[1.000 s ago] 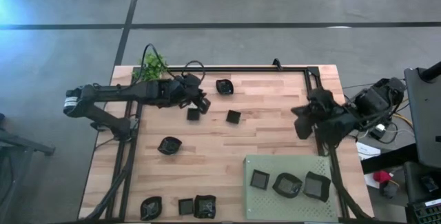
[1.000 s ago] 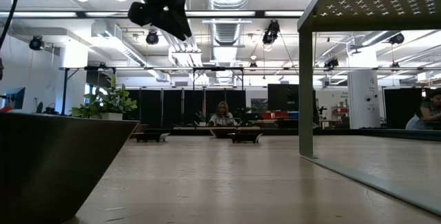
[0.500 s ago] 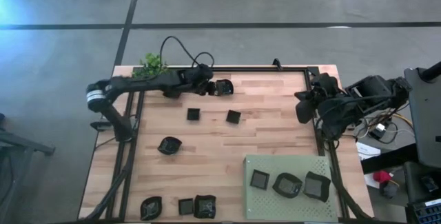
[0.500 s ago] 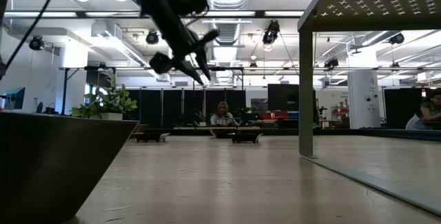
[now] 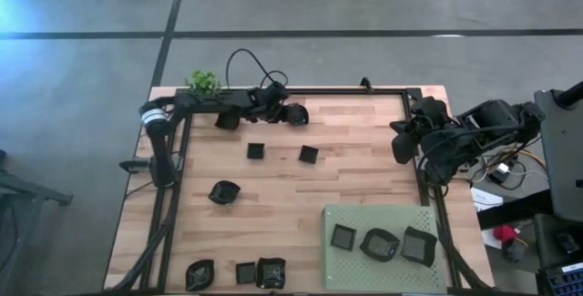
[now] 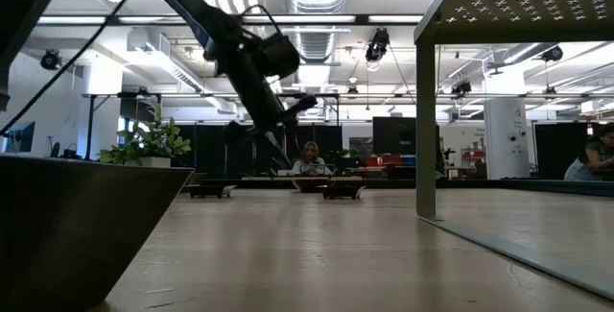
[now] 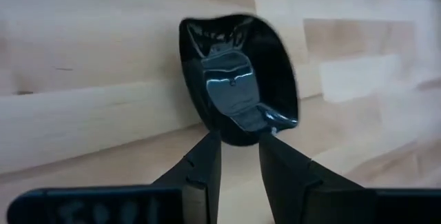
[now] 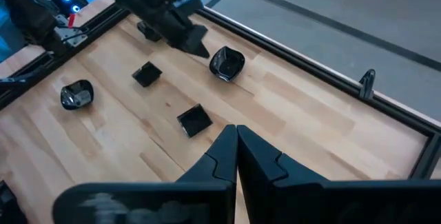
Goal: Pick & Place Mini shaped plates
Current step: Stack the leaf-shaped plate on the leaf-shaped plate on the shelf
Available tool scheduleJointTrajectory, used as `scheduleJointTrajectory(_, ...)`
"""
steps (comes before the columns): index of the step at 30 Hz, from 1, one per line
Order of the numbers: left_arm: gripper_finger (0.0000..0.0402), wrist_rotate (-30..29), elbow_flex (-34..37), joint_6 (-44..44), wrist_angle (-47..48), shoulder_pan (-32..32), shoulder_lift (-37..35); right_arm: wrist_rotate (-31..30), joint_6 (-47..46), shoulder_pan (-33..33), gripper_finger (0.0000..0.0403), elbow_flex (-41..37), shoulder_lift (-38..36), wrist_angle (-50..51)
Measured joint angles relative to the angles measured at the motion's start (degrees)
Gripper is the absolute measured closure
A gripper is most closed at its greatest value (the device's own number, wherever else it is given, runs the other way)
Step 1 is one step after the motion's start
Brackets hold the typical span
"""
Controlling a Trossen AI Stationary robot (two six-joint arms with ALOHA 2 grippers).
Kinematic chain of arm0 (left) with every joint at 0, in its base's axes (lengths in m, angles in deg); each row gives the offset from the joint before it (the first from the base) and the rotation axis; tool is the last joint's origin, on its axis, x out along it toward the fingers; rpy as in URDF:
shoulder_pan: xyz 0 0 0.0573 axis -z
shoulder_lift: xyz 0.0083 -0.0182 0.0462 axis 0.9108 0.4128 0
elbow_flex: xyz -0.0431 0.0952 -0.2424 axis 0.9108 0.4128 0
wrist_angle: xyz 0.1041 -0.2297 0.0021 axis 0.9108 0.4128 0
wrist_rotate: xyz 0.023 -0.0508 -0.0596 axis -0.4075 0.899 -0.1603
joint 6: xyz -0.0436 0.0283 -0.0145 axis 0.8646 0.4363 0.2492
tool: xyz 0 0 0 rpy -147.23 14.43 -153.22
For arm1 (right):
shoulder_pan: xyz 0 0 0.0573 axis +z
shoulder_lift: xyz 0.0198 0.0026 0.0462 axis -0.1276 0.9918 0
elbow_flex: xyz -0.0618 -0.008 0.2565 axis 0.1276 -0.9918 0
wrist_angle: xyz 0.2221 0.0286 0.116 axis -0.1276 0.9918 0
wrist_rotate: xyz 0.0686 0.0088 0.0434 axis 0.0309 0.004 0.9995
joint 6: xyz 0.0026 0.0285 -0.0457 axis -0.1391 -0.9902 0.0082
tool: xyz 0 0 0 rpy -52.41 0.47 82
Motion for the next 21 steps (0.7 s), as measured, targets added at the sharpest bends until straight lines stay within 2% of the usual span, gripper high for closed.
scheduleJointTrajectory(16,0.0309,-2.3,0.0,4.1,-2.3,-0.6,3.2,0.0,0.1,0.0,0.0394,0.0,0.0,0.0)
scheduleJointTrajectory(21,0.0309,-1.3,0.0,5.4,-4.6,-0.6,5.5,-0.3,0.1,0.0,0.0394,0.0,0.0,0.0)
